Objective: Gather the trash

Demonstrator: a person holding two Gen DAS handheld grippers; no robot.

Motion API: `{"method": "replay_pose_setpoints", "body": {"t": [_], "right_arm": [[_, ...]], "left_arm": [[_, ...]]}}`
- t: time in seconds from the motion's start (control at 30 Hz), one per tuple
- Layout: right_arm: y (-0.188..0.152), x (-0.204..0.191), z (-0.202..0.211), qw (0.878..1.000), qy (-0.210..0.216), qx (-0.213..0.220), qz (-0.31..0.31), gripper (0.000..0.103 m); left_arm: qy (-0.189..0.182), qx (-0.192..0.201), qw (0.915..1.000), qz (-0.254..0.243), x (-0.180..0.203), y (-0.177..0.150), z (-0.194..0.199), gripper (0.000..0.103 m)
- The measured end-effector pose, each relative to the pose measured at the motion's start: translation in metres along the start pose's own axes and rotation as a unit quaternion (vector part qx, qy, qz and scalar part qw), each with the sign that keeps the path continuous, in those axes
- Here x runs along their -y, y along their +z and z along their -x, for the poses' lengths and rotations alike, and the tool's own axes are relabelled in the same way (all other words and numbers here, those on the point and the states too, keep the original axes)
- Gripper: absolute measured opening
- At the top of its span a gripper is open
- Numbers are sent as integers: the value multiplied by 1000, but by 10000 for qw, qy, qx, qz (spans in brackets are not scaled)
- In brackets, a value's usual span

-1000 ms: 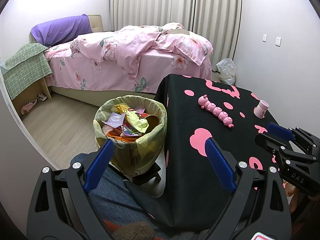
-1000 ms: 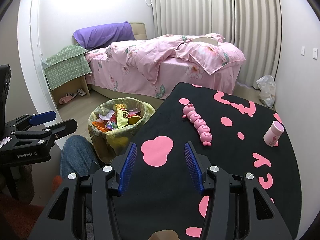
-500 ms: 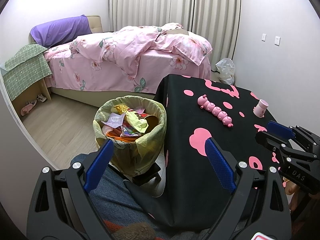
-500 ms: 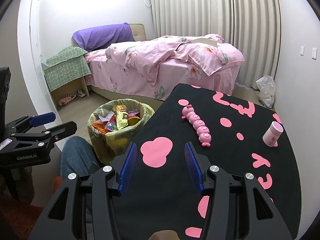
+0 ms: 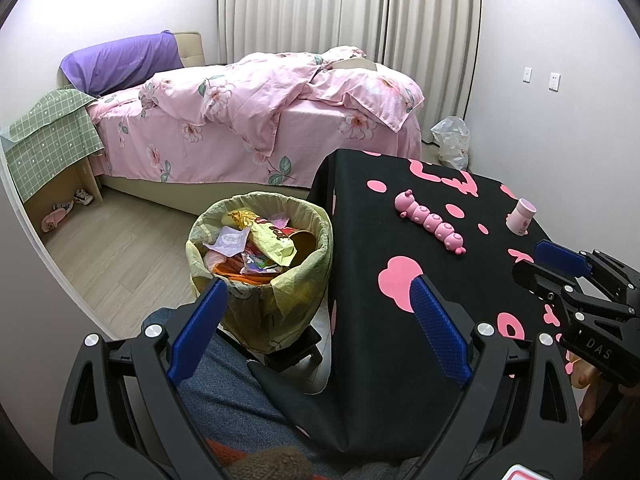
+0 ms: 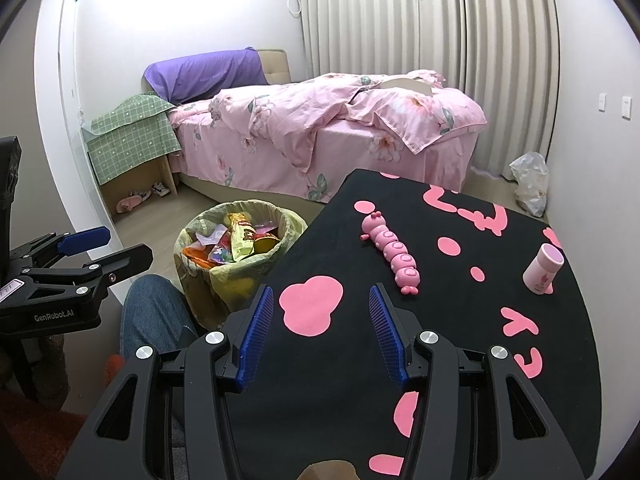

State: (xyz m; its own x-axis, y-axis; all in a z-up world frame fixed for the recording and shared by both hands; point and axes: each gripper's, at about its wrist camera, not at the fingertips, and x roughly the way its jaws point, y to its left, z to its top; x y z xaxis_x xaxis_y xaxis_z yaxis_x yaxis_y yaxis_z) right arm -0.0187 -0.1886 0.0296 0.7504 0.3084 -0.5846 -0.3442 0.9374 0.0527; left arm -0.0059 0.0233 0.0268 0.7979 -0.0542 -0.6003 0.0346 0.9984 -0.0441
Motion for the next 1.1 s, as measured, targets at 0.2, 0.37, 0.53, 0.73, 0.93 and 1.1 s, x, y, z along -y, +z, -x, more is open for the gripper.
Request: {"method": "replay_pose_setpoints", "body": {"t": [0.2,0.37,0.53,0.73,0.93,1.1], "right_arm": [[2,0,4,10000,-44,28,-21,48],[2,1,11,9999,-98,77,-95,48],[1,7,17,9997,-137,124,-181,48],[1,7,18,9996,-132,153,-180,48],[0,7,19,9996,-128,164,-185,48],[0,6,19,9997,-109,137,-170,48]], "left_arm": [[6,6,10000,3,1,0,0,88],[-53,26,10000,-80,5,1,2,88],[-121,53,9997,-191,8,3,4,88],[-125,75,9997,-209,8,4,6,88],[-123,80,9996,-226,10,5,7,88],[-122,150,9996,-222,10,7,10,88]]}}
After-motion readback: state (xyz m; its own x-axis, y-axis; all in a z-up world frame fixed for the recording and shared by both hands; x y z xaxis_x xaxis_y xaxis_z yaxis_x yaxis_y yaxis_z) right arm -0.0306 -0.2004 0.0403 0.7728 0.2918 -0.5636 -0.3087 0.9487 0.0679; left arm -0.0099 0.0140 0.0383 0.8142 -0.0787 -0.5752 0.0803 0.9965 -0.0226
